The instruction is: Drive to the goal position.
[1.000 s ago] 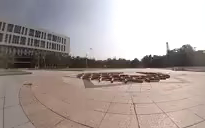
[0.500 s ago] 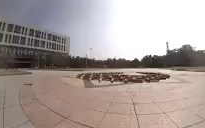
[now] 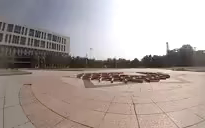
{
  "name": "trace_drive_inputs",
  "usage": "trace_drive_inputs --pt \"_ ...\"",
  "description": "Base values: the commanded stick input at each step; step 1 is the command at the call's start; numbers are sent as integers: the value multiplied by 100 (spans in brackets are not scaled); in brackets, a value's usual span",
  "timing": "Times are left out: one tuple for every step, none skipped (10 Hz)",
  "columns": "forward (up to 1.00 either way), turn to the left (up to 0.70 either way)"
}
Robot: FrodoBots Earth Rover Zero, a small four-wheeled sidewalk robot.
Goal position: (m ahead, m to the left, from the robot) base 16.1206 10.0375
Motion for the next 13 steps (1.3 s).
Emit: trace_drive_inputs --pt "4 0" --pt "4 0" --pt "5 0" --pt "4 0" --pt "4 0" --pt "4 0" --pt "5 0" --pt "4 0" --pt "5 0" --pt "5 0" --pt "4 0" --pt "5 0" --pt "5 0"
